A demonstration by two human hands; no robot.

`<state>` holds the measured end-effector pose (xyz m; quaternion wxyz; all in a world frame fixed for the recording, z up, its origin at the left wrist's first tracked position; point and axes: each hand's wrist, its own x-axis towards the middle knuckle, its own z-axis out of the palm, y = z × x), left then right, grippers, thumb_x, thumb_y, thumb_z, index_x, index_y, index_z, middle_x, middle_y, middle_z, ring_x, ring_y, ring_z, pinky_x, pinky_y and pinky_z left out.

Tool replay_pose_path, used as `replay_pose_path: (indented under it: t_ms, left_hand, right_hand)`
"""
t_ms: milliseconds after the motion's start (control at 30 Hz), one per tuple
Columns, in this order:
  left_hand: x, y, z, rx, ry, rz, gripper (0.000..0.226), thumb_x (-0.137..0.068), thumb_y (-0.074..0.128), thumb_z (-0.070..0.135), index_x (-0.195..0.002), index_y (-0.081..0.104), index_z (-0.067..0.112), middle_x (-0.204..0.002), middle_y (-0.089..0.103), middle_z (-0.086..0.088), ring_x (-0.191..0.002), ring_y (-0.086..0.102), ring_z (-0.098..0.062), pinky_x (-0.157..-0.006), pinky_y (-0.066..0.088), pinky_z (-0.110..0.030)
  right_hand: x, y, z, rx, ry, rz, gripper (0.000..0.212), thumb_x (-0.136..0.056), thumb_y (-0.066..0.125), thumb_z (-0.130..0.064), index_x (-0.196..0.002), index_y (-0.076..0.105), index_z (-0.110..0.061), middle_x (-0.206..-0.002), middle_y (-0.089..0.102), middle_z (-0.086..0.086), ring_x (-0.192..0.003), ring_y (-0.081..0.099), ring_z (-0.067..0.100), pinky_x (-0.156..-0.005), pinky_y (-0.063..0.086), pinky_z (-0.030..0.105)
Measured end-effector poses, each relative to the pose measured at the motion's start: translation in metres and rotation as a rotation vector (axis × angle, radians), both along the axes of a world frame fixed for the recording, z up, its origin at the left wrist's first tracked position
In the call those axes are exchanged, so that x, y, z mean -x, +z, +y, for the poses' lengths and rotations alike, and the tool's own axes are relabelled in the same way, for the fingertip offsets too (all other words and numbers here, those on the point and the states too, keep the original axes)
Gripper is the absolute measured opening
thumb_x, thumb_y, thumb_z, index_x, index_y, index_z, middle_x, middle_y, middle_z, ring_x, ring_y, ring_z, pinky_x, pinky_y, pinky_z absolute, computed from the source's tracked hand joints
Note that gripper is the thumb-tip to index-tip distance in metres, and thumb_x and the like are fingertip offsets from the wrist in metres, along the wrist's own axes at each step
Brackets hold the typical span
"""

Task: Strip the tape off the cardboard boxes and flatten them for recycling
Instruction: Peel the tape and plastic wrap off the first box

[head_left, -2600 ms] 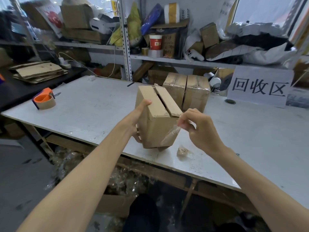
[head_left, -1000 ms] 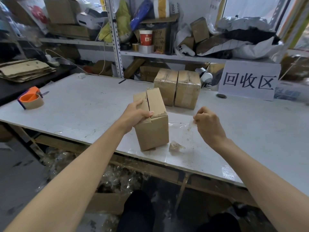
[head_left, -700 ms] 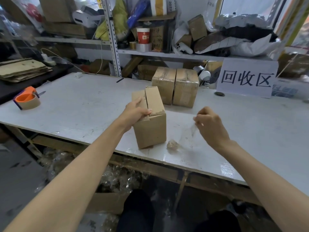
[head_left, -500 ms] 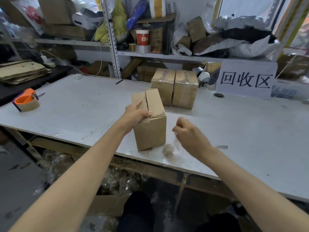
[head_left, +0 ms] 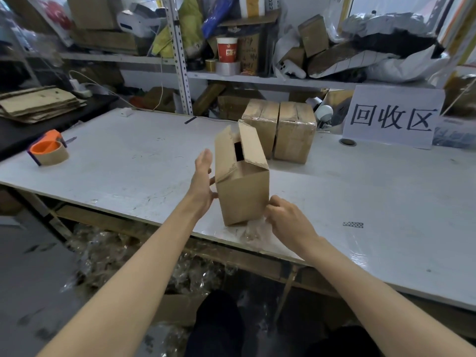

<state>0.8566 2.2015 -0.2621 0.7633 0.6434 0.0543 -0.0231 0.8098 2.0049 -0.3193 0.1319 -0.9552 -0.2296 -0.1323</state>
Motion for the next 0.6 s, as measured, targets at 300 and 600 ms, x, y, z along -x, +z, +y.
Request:
replay_pose_path:
  t_ms: [300,600]
  left_hand:
    - [0.079,-0.068,-0.020,-0.788,0.078,-0.125,0.012,-0.088,0.064,0.031,-0.078,0.067,0.024,-0.073,0.066,0.014,-0.071,0.062,-0.003,-0.057,0.042,-0.016]
    - [0.058,-0.045,-0.076,-0.621,-0.055,-0.159,0.009,-0.083,0.078,0.013,-0.090,0.074,0.018,-0.082,0.070,0.011,-0.082,0.066,-0.003,-0.069,0.047,-0.007]
  right_hand:
    - [0.000,0.006,-0.005,-0.216,-0.092,-0.022,0.015,-0.090,0.055,0.001,-0.084,0.068,0.005,-0.094,0.060,0.013,-0.075,0.058,0.029,-0.068,0.047,0.034]
    - [0.003,0.018,-0.024,-0.443,-0.241,0.119,0.029,-0.093,0.055,-0.016,-0.077,0.073,-0.001,-0.079,0.069,0.010,-0.073,0.062,0.020,-0.067,0.048,0.028]
